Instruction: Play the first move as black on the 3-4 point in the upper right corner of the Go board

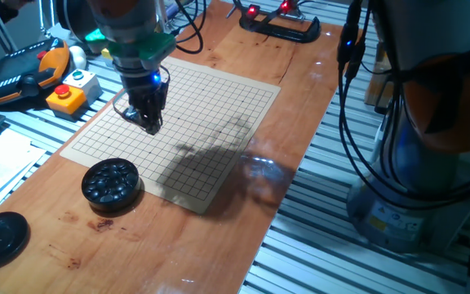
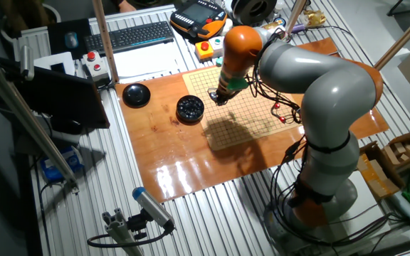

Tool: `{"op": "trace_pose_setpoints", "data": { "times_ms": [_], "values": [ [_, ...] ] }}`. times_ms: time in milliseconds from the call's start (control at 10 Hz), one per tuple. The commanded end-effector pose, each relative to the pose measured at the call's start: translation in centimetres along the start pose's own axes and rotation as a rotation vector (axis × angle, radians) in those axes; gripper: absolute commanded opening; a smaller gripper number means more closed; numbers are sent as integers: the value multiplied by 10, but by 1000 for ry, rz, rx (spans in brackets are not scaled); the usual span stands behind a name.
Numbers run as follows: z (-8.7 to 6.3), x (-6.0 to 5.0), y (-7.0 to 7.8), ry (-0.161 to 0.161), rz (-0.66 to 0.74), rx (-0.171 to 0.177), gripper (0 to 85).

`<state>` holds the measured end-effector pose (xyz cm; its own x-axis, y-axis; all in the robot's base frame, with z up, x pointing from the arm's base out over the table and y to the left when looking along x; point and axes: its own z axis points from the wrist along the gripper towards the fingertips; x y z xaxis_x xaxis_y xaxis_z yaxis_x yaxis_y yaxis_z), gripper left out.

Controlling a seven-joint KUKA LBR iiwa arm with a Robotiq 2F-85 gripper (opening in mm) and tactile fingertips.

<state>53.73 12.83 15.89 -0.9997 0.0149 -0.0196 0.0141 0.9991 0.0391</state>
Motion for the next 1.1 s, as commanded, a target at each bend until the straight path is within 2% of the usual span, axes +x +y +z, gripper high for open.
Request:
{"op": "trace_pose_setpoints", "data": {
  "times_ms": [0, 200, 400, 700, 900, 1000],
  "values": [
    [0, 0, 0, -5, 4, 6, 7],
    [2, -2, 5, -1, 4, -26, 7],
    [0, -10, 16, -4, 9, -15, 7],
    [-2, -26, 48, 5, 8, 30, 7],
    [1, -28, 61, -6, 22, 3, 7],
    [3, -29, 63, -9, 22, -8, 7]
  ]
}}
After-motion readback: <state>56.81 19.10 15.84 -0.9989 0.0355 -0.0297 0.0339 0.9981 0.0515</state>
